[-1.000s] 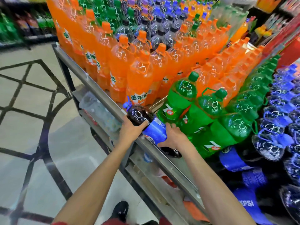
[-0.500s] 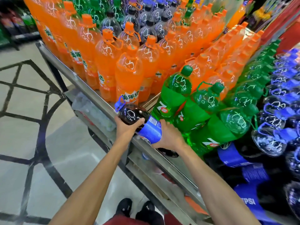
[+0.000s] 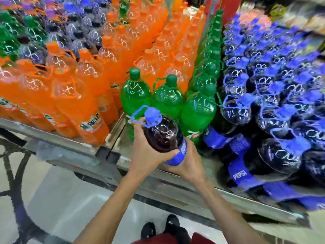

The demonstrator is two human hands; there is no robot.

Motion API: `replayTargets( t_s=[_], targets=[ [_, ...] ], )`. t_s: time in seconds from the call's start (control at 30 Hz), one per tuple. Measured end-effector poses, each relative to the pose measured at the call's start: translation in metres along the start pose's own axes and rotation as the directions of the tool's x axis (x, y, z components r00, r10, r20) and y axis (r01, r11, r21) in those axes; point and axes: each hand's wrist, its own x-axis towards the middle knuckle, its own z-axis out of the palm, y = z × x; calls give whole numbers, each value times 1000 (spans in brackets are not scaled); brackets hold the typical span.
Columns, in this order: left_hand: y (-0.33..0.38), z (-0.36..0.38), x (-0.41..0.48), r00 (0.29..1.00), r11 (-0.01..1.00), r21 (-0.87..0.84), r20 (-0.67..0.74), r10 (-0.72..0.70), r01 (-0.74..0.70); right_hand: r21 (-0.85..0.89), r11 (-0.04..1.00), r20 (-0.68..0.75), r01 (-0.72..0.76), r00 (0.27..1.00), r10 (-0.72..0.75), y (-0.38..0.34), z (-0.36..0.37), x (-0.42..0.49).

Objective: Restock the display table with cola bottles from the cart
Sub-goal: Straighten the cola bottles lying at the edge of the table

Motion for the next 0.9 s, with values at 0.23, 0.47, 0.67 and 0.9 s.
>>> replayTargets(
  t_s=[0.23, 0.47, 0.67, 0.9],
  targets=[
    [36, 52, 6, 952, 989, 47, 281, 118, -137, 213, 962, -204, -170, 955, 214, 27, -26, -31],
    [52, 90, 7, 850, 974, 1, 490, 196, -225, 339, 903, -332, -262, 865, 376, 46, -35, -51],
    [66, 106, 14, 755, 961, 2, 618, 217, -278, 410, 858, -435, -310, 760, 483, 43, -34, -59],
    [68, 111, 23, 625, 922, -70, 715, 312, -381, 447, 822, -551, -353, 615, 564, 34, -20, -60]
  ],
)
